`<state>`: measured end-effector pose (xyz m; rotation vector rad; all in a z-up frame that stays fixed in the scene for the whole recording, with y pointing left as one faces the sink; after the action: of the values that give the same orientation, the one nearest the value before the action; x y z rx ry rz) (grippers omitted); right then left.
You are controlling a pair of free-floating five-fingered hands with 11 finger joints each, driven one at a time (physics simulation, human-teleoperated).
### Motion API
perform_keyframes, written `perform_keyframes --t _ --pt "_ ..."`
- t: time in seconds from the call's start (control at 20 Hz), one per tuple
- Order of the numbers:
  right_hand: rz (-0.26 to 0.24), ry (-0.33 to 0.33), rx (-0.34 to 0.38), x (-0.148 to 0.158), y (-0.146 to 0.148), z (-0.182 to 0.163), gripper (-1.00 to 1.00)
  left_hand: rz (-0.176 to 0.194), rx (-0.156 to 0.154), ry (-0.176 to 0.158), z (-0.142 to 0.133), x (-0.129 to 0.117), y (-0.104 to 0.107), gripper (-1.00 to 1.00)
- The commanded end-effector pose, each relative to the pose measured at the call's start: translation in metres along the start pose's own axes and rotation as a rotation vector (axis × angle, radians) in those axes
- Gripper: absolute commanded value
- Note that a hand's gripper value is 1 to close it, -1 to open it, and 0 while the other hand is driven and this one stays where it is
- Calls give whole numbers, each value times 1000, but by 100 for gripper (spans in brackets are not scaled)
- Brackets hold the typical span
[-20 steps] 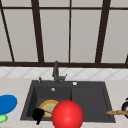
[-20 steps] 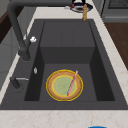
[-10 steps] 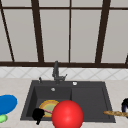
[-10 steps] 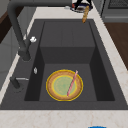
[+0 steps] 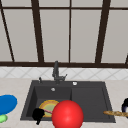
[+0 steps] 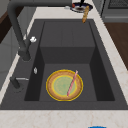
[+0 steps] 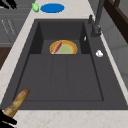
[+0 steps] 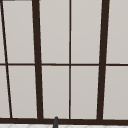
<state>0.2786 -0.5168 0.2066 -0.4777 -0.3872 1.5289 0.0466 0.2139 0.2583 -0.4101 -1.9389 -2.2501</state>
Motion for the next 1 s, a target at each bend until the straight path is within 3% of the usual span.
perform_keyframes --t 0.0,0.4,0.8,0.95 --pt "-4 -8 111 8 15 14 -100 0 0 0 0 0 0 0" --pt "-41 -4 218 30 36 42 -100 0 0 0 0 0 0 0" --pt "-64 20 393 54 46 52 -100 0 0 0 0 0 0 0" --pt "-74 26 380 63 52 59 -100 0 0 0 0 0 0 0"
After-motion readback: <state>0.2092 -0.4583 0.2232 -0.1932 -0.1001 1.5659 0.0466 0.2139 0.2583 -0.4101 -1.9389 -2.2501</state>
